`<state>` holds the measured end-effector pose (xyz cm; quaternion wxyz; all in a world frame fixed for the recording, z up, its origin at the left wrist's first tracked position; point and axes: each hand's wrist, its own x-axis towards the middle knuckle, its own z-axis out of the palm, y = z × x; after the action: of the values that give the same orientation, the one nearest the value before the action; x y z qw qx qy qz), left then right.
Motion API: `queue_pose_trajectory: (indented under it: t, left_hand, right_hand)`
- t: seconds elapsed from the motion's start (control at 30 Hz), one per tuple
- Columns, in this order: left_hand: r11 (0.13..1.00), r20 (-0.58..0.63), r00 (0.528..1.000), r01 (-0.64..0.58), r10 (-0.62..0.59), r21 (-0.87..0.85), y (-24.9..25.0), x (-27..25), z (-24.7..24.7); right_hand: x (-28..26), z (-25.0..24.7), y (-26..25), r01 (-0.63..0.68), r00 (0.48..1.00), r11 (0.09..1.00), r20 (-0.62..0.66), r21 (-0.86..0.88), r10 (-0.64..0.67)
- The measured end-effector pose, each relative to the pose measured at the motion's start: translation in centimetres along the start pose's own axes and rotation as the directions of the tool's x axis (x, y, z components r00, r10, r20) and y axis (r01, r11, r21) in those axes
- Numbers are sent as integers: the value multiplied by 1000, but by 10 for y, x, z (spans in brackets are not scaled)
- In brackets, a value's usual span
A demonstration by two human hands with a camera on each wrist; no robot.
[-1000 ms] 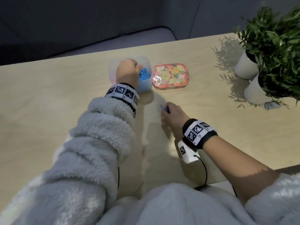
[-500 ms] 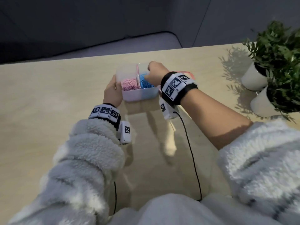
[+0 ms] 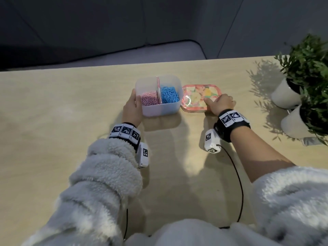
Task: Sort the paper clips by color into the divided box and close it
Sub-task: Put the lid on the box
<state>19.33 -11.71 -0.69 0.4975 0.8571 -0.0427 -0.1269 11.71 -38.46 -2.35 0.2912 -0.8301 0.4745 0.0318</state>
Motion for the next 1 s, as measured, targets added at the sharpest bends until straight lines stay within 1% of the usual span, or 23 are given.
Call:
queue_pose_trajectory:
  t: [0.03, 0.07, 0.1, 0.13, 0.17, 0.23, 0.27, 0.33, 0.37, 0.4, 0.43, 0.47, 0.53, 0.6, 0.67, 0.7, 0.73, 0.8, 0.87, 0.9, 0.93, 1.0]
  left_hand:
    - [1000, 8, 1000, -2, 2, 1, 1, -3, -1]
    - [1000, 16, 1000, -8, 8, -2, 2, -5, -2]
    - [1000, 25, 1000, -18, 18, 1, 3, -8, -3]
    - [1000, 32, 999, -28, 28, 3, 3, -11, -3]
    - [999, 39, 999, -38, 38, 1, 4, -14, -3]
    - [998, 46, 997, -59, 59, -5, 2, -20, -2]
    - [998, 48, 997, -64, 65, -15, 1, -24, -1]
    - [996, 50, 996, -75, 76, -39, -2, -32, 2]
    - [996, 52, 995, -80, 83, -44, -4, -37, 4]
    - [995, 57, 994, -86, 89, -45, -7, -40, 5]
    - [996, 58, 995, -80, 82, -42, -12, -42, 7]
    - [997, 60, 996, -67, 70, -49, -16, -44, 8]
    - [995, 76, 997, -14, 22, -103, -18, -51, 9]
    - [993, 43, 999, 37, -33, -112, -19, -55, 8]
    - [989, -40, 996, 68, -74, -128, -16, -55, 5]
    - [980, -64, 994, 79, -92, -181, -10, -54, 3]
    - [967, -75, 992, 80, -101, -242, -3, -51, 1]
    - [944, -46, 995, 70, -89, -321, 12, -46, -1]
    - [936, -6, 999, 45, -50, -350, 25, -40, 0]
    - [930, 11, 999, 41, -40, -365, 28, -37, 3]
    - [926, 28, 999, 49, -42, -373, 29, -34, 8]
    - [916, 41, 995, 100, -92, -388, 30, -30, 15]
  right_hand:
    - [-5, -1, 1, 5, 1000, 988, -10, 153, -4]
    - [-10, -4, 2, 19, 1000, 946, -17, 323, -14]
    - [-16, -8, 2, 28, 1000, 886, -24, 463, -19]
    - [-23, -14, 2, 48, 999, 831, -48, 555, -25]
    - [-30, -21, 2, 76, 995, 798, -93, 597, -25]
    - [-47, -36, -1, 192, 969, 744, -243, 640, -41]
    - [-57, -44, -3, 266, 946, 694, -321, 669, -54]
    - [-77, -58, -10, 380, 908, 549, -415, 745, -65]
    - [-85, -62, -15, 402, 905, 484, -416, 778, -83]
    - [-91, -61, -23, 395, 915, 437, -387, 808, -113]
    - [-96, -58, -30, 364, 931, 423, -331, 830, -152]
    - [-100, -53, -38, 325, 945, 443, -266, 836, -192]
    - [-105, -35, -49, 264, 956, 519, -148, 813, -254]
    - [-109, -17, -55, 230, 957, 585, -74, 777, -279]
    - [-110, -3, -57, 197, 961, 637, -19, 745, -275]
    - [-110, 1, -57, 196, 961, 664, -5, 722, -277]
    - [-108, 4, -56, 205, 961, 701, -3, 684, -278]
    - [-105, 8, -53, 230, 954, 750, 7, 620, -299]
    - [-103, 12, -51, 228, 949, 750, 30, 620, -314]
    - [-103, 13, -50, 215, 949, 734, 38, 644, -311]
    - [-102, 15, -51, 196, 953, 718, 44, 667, -301]
    - [-103, 17, -55, 192, 955, 712, 39, 675, -295]
